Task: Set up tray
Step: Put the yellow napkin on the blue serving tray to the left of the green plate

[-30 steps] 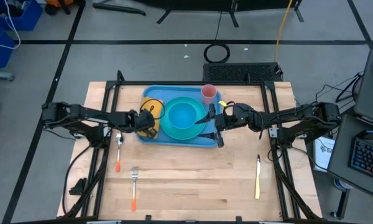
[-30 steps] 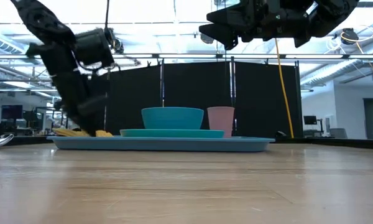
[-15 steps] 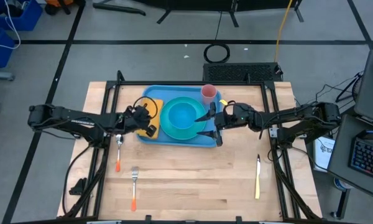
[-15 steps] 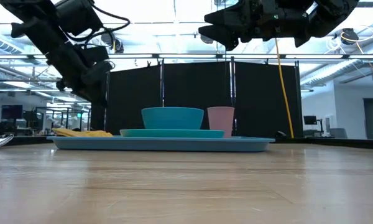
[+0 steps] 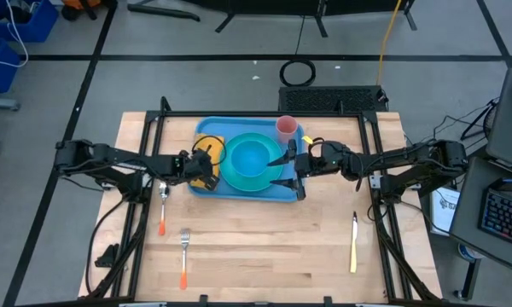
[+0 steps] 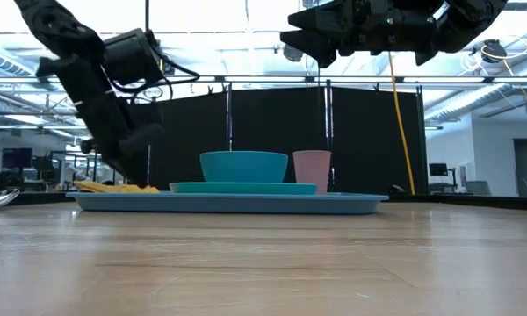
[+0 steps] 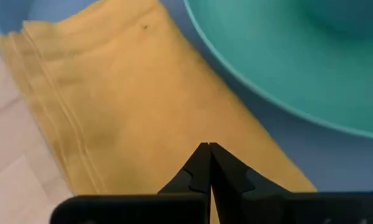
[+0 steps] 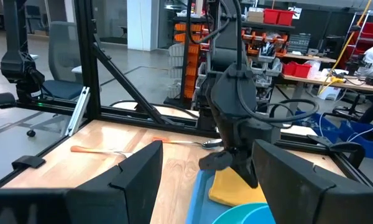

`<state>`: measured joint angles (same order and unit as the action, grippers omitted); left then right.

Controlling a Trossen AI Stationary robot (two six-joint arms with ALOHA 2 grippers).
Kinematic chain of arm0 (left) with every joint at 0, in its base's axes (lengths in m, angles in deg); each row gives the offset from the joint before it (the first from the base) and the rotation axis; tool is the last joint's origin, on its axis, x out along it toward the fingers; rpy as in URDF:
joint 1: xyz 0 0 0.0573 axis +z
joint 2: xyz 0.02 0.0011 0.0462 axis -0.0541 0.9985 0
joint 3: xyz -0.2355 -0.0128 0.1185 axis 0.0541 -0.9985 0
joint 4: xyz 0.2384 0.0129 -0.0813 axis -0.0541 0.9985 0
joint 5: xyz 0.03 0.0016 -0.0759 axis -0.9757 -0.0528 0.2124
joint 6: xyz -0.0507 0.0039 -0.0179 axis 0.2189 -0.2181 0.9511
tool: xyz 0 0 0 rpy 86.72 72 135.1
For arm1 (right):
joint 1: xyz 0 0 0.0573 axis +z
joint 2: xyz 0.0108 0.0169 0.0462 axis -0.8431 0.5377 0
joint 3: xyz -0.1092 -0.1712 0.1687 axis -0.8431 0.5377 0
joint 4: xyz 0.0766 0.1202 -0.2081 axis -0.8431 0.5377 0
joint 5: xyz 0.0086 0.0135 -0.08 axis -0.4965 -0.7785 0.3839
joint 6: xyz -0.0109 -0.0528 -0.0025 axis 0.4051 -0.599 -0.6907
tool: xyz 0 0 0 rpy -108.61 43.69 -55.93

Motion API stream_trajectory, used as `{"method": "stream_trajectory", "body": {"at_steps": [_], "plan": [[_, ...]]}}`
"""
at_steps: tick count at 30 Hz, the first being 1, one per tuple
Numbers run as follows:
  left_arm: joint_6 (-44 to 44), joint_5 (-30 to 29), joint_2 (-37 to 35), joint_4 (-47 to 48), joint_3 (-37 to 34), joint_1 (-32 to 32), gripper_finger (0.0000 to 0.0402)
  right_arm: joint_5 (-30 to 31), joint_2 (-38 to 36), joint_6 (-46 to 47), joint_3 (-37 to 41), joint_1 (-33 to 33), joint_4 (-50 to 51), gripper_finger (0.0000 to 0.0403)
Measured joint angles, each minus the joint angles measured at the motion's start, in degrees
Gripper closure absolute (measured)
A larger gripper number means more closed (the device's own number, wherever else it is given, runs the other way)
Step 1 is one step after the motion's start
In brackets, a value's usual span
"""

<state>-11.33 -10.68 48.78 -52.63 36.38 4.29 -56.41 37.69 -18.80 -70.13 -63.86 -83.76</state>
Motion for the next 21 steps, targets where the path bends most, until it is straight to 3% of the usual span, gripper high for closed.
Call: {"method": "stream_trajectory", "body": {"at_steps": [7, 21], "plan": [[-1.0, 4.5, 5.1, -3.6, 0.0, 3.2, 0.04, 0.0, 0.0, -0.3, 0.0, 0.0, 0.0, 0.0165], [-3.5, 5.6, 8.6, -9.9, 0.1, 5.0, 0.04, 0.0, 0.0, -0.5, 0.0, 0.0, 0.1, 0.0165]]}}
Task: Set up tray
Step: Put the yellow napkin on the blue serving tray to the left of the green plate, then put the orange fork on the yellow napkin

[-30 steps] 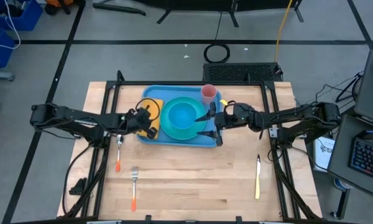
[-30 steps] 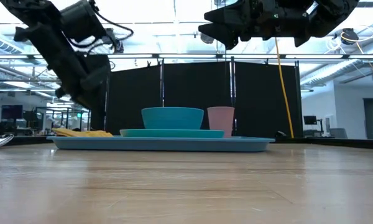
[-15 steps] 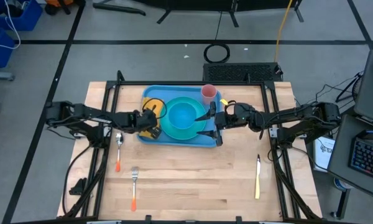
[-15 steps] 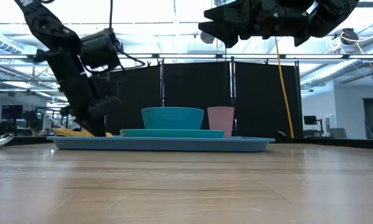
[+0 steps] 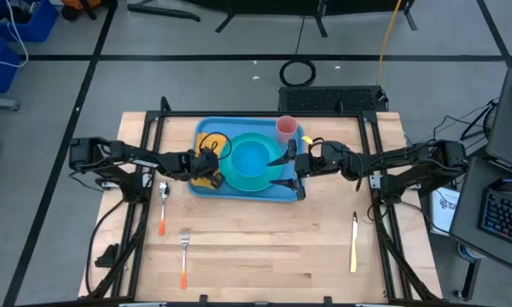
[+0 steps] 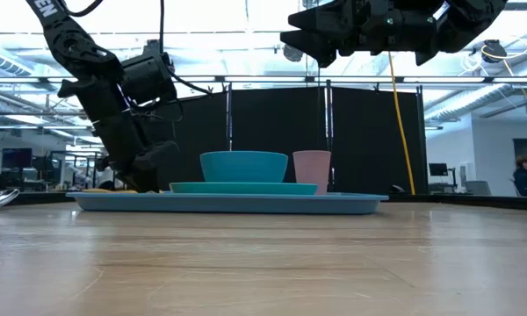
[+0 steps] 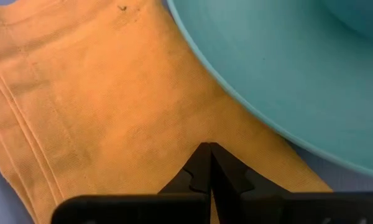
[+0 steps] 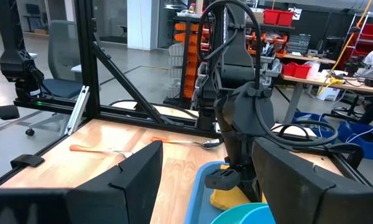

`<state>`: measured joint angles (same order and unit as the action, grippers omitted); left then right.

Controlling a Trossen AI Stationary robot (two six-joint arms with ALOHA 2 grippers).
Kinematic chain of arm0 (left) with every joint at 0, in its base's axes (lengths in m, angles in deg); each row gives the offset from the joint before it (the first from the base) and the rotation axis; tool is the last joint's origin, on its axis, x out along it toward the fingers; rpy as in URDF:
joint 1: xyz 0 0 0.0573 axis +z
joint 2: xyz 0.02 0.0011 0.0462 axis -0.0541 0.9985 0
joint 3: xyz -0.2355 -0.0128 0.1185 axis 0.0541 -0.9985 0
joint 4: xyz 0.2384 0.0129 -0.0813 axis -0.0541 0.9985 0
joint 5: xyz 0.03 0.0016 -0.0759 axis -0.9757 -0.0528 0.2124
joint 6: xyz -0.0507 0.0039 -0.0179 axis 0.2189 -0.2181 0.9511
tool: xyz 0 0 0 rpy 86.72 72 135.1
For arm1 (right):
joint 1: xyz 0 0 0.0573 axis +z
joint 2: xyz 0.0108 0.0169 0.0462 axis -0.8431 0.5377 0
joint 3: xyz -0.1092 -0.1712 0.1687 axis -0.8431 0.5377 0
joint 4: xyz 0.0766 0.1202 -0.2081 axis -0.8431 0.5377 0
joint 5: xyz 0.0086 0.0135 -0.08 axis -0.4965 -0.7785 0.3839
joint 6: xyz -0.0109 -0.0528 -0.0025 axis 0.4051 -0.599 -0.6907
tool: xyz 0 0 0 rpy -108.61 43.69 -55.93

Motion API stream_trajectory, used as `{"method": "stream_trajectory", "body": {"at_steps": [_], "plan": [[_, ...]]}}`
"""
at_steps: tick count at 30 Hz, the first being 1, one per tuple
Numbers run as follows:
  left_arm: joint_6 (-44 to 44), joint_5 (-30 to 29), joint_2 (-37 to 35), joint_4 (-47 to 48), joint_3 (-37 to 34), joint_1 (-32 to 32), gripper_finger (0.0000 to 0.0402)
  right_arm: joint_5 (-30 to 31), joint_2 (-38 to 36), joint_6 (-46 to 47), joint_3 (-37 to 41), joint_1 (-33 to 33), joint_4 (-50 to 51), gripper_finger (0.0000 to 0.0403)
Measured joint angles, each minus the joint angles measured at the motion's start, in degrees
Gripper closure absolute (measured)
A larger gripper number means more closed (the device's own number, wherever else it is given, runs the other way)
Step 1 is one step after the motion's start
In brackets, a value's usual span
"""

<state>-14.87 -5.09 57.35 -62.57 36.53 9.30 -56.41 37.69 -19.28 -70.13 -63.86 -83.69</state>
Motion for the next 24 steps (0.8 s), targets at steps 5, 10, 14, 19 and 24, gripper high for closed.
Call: {"method": "stream_trajectory", "body": {"at_steps": [5, 10, 14, 19, 24], "plan": [[-0.5, -0.9, 0.0, -1.4, -0.1, 0.1, 0.0396, 0.0, 0.0, 0.0, 0.0, 0.0, 0.0, 0.0165], [-1.2, -0.9, 0.1, -2.7, -0.1, 0.0, 0.0399, 0.0, 0.0, 0.0, 0.0, 0.0, 0.2, 0.0165], [-1.0, -1.1, -0.4, -2.1, -0.1, -0.2, 0.0389, 0.0, 0.0, -0.1, 0.0, 0.0, 0.5, 0.0165], [-3.4, -3.2, -3.0, -1.0, -0.1, -0.9, 0.0364, 0.0, 0.0, -0.6, 0.0, 0.0, 0.5, 0.0165], [-4.4, -10.2, -7.8, 1.4, -0.1, -2.7, 0.0359, 0.0, 0.0, -0.9, 0.0, 0.0, 0.5, 0.0165]]}}
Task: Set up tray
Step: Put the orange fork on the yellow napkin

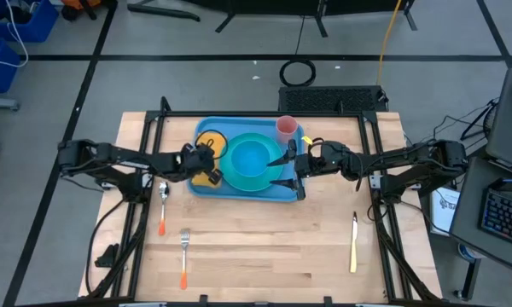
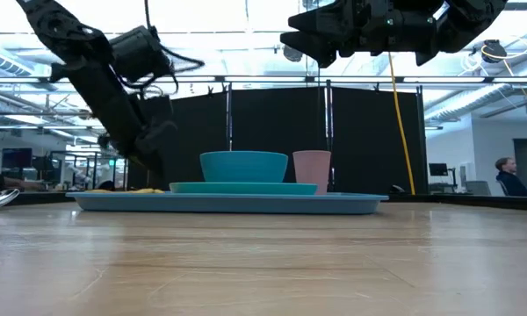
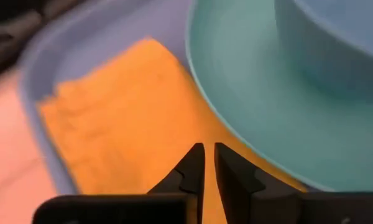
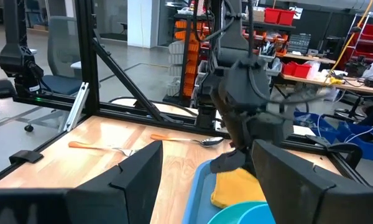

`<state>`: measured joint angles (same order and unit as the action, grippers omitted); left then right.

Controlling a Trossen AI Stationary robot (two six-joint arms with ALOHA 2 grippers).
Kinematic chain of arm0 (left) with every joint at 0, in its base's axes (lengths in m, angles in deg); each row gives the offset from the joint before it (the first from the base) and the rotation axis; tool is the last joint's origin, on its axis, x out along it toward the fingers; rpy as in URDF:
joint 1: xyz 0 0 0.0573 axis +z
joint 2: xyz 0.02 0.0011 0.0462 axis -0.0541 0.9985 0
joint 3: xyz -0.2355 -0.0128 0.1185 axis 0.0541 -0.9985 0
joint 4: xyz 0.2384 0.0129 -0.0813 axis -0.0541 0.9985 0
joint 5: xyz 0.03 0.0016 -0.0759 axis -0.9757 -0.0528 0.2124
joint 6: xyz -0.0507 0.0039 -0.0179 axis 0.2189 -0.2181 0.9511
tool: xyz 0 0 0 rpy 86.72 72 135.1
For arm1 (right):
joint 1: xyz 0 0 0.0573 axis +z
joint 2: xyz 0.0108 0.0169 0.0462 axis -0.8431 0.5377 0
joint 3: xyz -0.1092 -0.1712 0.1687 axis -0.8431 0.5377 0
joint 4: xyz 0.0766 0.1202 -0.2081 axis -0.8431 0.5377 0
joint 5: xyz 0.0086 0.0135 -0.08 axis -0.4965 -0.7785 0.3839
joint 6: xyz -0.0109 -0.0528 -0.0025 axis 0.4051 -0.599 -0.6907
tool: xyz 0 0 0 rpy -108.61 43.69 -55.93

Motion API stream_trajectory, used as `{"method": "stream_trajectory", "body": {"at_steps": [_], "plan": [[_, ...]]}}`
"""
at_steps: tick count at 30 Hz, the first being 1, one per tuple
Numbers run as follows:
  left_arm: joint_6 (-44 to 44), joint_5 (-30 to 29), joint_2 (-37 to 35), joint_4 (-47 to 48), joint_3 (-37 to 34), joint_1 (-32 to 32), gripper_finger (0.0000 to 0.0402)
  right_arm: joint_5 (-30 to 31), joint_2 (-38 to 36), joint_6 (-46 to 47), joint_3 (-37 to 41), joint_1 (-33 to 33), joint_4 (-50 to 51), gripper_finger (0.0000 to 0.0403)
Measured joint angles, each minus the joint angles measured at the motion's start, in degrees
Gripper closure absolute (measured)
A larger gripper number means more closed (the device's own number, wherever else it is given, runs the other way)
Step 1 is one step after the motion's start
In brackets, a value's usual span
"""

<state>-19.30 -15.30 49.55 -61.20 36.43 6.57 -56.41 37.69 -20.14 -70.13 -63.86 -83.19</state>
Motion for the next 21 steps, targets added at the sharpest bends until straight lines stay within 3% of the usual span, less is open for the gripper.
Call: {"method": "stream_trajectory", "body": {"at_steps": [8, 13, 21], "plan": [[-3.7, -5.2, -8.4, 2.8, 0.0, -7.6, 0.0378, 0.0, 0.0, 0.4, 0.0, 0.1, -0.6, 0.0165], [-6.4, -11.9, -13.8, 2.7, 0.0, -15.5, 0.0397, 0.2, 0.0, 2.5, 0.0, 0.6, -1.9, 0.0165], [-5.8, -13.9, -20.4, 6.5, 0.0, -21.4, 0.0374, 9.6, 0.0, 1.0, 0.0, 5.9, -2.0, 0.0165]]}}
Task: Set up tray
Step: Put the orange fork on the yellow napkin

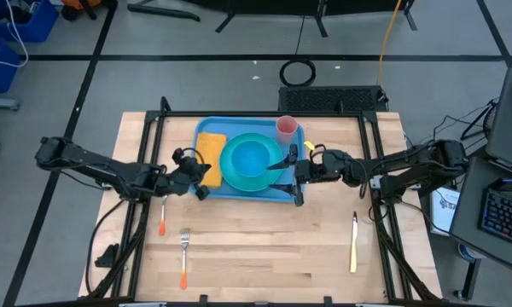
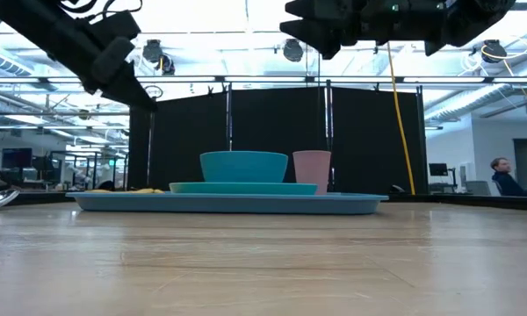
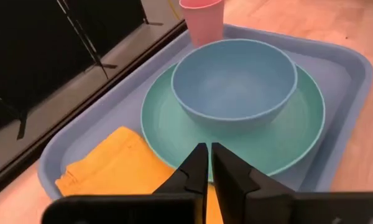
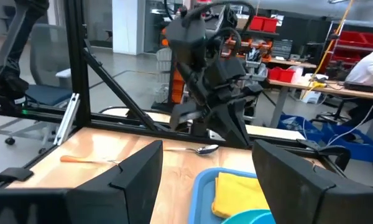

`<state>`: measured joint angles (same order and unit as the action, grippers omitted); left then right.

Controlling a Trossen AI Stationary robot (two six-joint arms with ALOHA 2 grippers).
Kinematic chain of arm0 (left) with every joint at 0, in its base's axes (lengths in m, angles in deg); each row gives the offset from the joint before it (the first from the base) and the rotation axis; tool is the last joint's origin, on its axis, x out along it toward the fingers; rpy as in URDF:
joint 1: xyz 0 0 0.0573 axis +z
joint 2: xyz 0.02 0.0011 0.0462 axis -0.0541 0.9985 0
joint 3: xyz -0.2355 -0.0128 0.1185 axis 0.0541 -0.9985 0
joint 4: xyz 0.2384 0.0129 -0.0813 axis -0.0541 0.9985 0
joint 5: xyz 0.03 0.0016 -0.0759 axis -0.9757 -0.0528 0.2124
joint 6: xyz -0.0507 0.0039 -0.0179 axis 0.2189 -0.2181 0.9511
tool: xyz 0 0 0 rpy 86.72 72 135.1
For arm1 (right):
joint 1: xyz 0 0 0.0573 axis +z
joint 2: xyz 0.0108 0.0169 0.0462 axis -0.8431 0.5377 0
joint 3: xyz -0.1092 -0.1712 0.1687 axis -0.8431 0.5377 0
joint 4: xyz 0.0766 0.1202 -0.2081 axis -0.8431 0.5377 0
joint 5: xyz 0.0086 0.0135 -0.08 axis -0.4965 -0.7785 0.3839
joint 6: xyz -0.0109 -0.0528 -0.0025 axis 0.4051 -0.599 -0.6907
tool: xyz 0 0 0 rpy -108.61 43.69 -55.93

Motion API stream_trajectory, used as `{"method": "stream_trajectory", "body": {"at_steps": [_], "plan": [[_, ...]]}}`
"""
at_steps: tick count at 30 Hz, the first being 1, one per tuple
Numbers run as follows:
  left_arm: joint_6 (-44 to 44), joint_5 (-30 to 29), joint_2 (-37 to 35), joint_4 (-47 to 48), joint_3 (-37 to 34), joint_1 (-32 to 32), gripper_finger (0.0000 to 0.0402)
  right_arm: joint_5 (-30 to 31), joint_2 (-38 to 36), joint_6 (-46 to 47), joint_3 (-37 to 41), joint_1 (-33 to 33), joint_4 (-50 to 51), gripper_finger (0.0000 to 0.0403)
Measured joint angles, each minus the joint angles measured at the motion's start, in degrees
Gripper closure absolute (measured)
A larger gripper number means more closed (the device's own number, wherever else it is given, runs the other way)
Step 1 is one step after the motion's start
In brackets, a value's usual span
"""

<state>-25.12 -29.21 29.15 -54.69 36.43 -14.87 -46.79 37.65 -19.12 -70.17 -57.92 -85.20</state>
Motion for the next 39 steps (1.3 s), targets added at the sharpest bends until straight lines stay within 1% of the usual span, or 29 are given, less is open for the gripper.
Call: {"method": "stream_trajectory", "body": {"at_steps": [4, 9, 12, 14, 15, 18, 19, 20, 22, 25, 31, 35, 39], "plan": [[2.9, 0.6, -0.1, 2.8, 0.0, 0.0, 0.0372, 3.4, -0.2, 1.4, -1.4, 2.7, 0.2, 0.0165], [2.9, 0.9, 0.0, 2.0, 0.0, -0.5, 0.0371, 3.5, -0.3, 3.5, -1.4, 6.9, 0.7, 0.0166], [3.0, 1.0, -0.2, 1.0, 0.0, -1.7, 0.0371, 3.7, -2.0, 3.5, -1.4, 9.2, 1.1, 0.0187], [2.9, 1.0, -0.2, 0.8, 0.0, -2.4, 0.0371, 3.8, -3.9, 2.6, -1.4, 10.4, 2.6, 0.0224], [2.8, 1.0, -0.2, 0.6, 0.0, -2.9, 0.0371, 4.1, -5.0, 1.8, -1.3, 11.0, 3.8, 0.025], [2.9, 0.9, -0.1, -0.2, 0.0, -4.1, 0.0371, 7.7, -8.5, -1.4, -0.5, 13.0, 8.4, 0.0352], [2.9, 0.9, -0.2, -0.4, 0.0, -4.4, 0.0371, 8.6, -9.7, -2.8, 0.0, 13.6, 9.6, 0.0376], [2.9, 0.9, -0.2, -0.6, 0.0, -4.7, 0.0371, 9.5, -10.9, -3.7, 0.6, 14.2, 10.1, 0.0388], [2.9, 0.9, -0.2, -0.9, 0.0, -5.3, 0.0371, 11.2, -13.9, -3.8, 2.1, 15.2, 9.9, 0.0389], [3.2, 0.9, -0.2, -1.4, 0.0, -5.9, 0.0371, 11.2, -19.8, -3.8, 5.5, 16.5, 8.7, 0.04], [4.1, 0.9, -0.2, -1.7, 0.0, -7.2, 0.0371, 11.4, -32.7, -1.1, 14.1, 17.3, 8.7, 0.0402], [4.9, 0.9, -0.2, -1.7, 0.0, -7.3, 0.0371, 12.5, -38.9, -1.0, 19.2, 17.5, 5.6, 0.0402], [5.5, 2.5, -0.1, -1.6, 0.0, -7.5, 0.0371, 12.3, -44.6, 0.9, 23.2, 17.4, 5.8, 0.0403]]}}
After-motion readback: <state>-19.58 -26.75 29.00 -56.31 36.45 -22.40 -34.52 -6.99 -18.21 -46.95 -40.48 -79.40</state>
